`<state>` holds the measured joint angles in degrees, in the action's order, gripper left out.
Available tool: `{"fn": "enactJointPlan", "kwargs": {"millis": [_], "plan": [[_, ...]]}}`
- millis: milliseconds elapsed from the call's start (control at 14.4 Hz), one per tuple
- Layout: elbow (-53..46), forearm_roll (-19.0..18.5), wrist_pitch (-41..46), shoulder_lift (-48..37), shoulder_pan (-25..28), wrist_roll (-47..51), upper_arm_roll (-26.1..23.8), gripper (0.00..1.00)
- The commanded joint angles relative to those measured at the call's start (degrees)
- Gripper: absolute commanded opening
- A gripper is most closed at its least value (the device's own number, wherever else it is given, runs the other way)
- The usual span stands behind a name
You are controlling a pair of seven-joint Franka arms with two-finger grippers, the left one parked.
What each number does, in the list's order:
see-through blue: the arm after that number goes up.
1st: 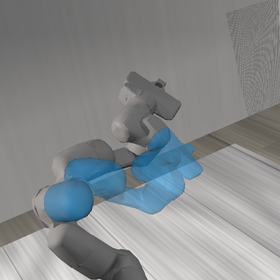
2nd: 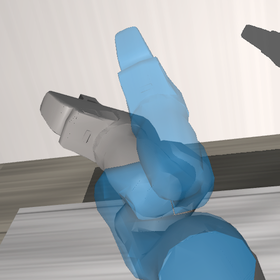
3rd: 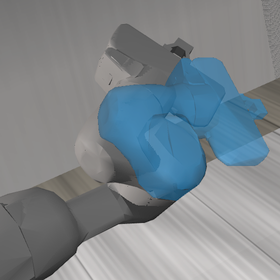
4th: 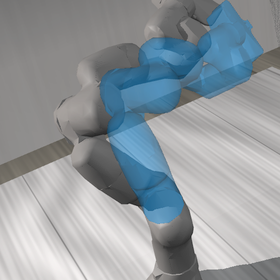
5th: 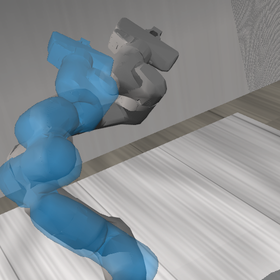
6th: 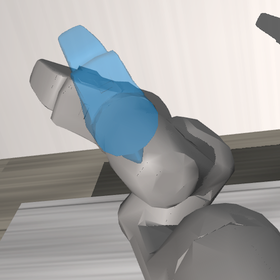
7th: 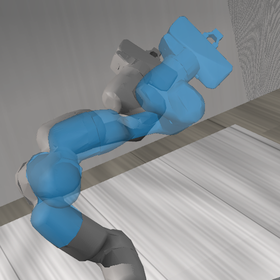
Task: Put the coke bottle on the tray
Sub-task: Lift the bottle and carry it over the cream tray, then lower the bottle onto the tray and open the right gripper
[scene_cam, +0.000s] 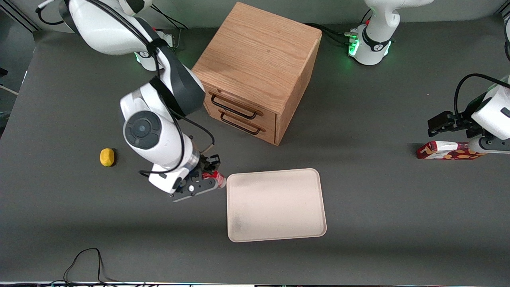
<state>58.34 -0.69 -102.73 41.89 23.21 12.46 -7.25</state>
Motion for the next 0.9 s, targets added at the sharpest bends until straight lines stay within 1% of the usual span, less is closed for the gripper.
{"fn": "enactJointPlan", "kwargs": {"millis": [0, 416, 624, 832], "plan": [[-3.9, -0.5, -3.6, 4.2, 1.7, 1.4, 0.0, 0.00], [-4.7, -0.5, -12.9, 9.1, 1.8, 1.7, 0.5, 0.00], [-6.3, -0.6, -14.6, 11.6, 1.8, 1.7, 0.7, 0.00], [-6.5, -2.0, -17.5, 12.7, 1.8, 1.7, 0.7, 0.00]]}}
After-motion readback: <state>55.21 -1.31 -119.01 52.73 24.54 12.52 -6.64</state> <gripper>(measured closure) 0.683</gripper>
